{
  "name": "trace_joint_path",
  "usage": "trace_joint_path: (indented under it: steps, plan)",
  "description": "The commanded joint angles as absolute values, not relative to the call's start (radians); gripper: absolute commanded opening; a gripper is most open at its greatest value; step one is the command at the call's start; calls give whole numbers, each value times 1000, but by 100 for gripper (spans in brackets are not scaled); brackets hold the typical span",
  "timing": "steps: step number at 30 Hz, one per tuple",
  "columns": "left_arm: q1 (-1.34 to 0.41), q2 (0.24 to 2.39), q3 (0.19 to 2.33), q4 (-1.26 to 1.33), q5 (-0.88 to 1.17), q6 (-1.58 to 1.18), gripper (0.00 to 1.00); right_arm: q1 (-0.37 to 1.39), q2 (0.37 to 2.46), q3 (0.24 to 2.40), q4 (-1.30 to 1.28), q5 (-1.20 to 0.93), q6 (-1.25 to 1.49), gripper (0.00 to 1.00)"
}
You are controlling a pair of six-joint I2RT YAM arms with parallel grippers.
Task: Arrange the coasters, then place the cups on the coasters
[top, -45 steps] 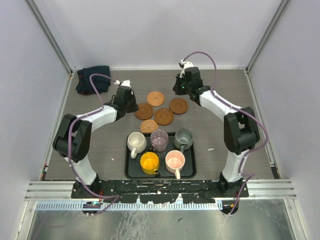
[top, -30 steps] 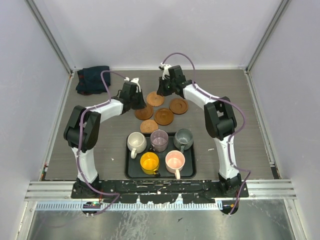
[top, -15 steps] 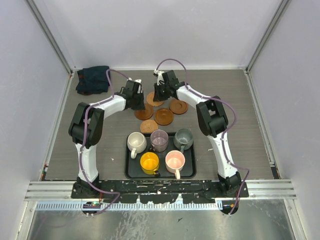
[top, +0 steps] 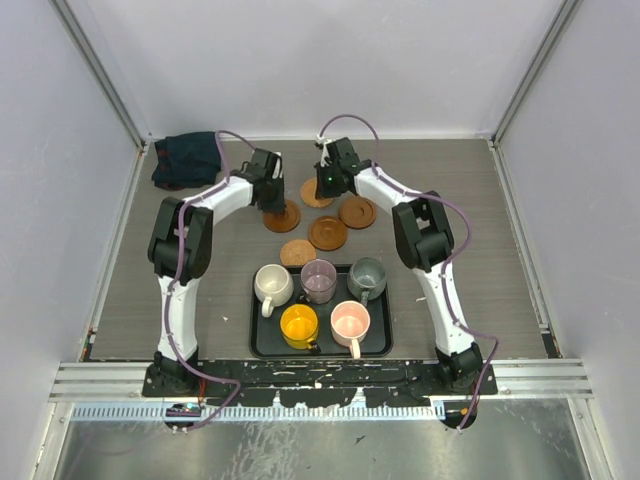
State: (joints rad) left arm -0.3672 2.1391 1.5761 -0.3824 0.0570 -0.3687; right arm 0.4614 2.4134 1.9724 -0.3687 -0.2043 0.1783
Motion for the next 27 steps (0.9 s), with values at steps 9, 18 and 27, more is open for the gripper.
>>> trace_joint_path:
  steps: [9,18,27]
  plan:
    - [-325,2329,1900,-604,42,-278,4,286,2416,2047,-386,-49,254,2]
    - [-324,2380,2006,-586,148,-282,17,189,2311,1888,-345,44,263,1]
    - [-310,2417,2064,-534,273,-318,32,146,2159,1647,-310,117,263,1]
